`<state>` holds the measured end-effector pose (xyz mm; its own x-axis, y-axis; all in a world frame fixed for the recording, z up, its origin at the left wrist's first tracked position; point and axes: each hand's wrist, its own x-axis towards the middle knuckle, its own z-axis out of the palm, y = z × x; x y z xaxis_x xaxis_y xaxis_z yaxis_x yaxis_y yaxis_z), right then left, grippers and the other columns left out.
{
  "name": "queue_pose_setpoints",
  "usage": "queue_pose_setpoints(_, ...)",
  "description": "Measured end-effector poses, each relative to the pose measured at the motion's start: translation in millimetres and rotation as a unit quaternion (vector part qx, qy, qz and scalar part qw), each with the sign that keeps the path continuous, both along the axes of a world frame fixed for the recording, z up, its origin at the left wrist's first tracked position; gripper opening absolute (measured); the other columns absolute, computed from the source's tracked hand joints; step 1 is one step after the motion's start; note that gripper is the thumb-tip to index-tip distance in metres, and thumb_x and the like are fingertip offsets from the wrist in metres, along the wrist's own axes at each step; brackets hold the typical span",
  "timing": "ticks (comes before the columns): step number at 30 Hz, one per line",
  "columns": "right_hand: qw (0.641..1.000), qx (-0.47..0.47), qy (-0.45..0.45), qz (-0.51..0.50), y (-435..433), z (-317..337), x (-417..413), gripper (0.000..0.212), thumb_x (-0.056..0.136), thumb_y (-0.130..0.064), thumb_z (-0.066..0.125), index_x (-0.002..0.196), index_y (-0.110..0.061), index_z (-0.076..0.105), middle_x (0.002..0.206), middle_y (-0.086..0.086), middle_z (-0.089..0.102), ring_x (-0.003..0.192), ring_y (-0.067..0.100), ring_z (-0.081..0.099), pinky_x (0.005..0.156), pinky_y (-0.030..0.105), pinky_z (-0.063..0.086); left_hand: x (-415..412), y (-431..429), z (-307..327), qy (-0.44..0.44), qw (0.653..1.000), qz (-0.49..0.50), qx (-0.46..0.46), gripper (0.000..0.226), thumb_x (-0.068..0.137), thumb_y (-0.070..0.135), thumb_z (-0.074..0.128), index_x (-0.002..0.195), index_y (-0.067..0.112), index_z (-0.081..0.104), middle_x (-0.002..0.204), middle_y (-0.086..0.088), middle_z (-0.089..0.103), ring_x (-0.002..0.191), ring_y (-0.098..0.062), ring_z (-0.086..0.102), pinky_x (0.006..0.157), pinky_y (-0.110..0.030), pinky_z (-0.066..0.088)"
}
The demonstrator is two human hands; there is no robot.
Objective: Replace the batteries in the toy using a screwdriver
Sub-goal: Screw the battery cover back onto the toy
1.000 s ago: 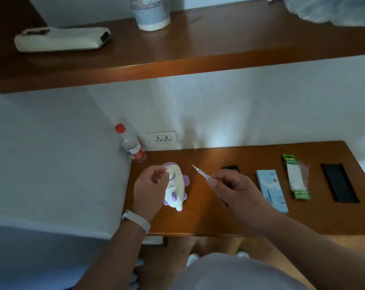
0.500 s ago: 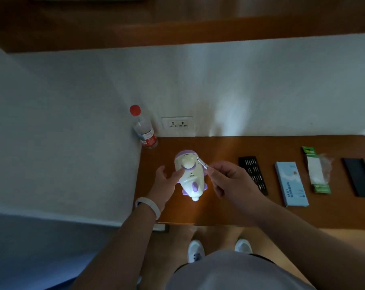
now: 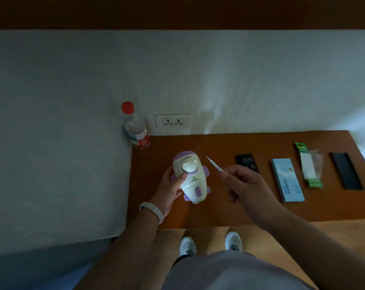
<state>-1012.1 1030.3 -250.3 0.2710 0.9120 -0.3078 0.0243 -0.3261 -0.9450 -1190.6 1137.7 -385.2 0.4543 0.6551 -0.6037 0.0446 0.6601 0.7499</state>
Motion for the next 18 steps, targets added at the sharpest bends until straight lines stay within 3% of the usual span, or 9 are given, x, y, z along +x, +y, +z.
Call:
queue_pose_setpoints(3, 1.000, 0.001, 0.003, -0.010, -1.0, 0.6, 0.4, 0.017, 0.098, -0.018, 0.057, 0.087, -0.014, 0.069, 0.058, 0.003, 0.052, 0.053, 0.012, 0.048, 0.050, 0.020, 0.043, 3.0, 1.5, -2.5, -0.022, 1.000, -0.017, 0.000, 0.093, 0.068, 0.047, 0.083, 0.149, 0.030, 0.039, 0.137, -0.005, 0.063, 0.125, -0.027, 0.061, 0.108, -0.048, 0.047)
queue_pose_setpoints(8, 1.000, -0.003, 0.015, -0.022, -2.7, -1.2, 1.7, 0.016, 0.098, -0.020, 0.057, 0.089, -0.013, 0.069, 0.061, 0.003, 0.052, 0.054, 0.012, 0.050, 0.051, 0.020, 0.044, 8.1, 5.5, -4.6, -0.045, 0.999, -0.019, 0.005, 0.108, 0.050, 0.055, 0.094, 0.143, 0.031, 0.046, 0.130, -0.004, 0.068, 0.114, -0.024, 0.068, 0.083, -0.034, 0.056)
queue_pose_setpoints(13, 0.999, -0.004, 0.023, -0.032, -4.2, -4.7, 2.6, 0.017, 0.097, -0.021, 0.059, 0.085, -0.018, 0.071, 0.061, 0.004, 0.052, 0.054, 0.013, 0.049, 0.050, 0.021, 0.044, 10.9, 2.8, 0.5, -0.068, 0.998, -0.004, 0.008, 0.103, 0.048, 0.055, 0.095, 0.137, 0.031, 0.051, 0.126, -0.005, 0.070, 0.108, -0.023, 0.071, 0.074, -0.031, 0.058)
queue_pose_setpoints(18, 0.999, -0.003, 0.021, -0.033, -7.2, -4.3, 6.8, 0.018, 0.097, -0.022, 0.059, 0.085, -0.021, 0.071, 0.061, 0.005, 0.052, 0.055, 0.015, 0.049, 0.053, 0.023, 0.045, 11.5, -0.2, 9.4, -0.078, 0.996, 0.020, 0.030, 0.096, 0.053, 0.052, 0.094, 0.137, 0.033, 0.051, 0.129, -0.004, 0.069, 0.111, -0.025, 0.070, 0.077, -0.034, 0.059)
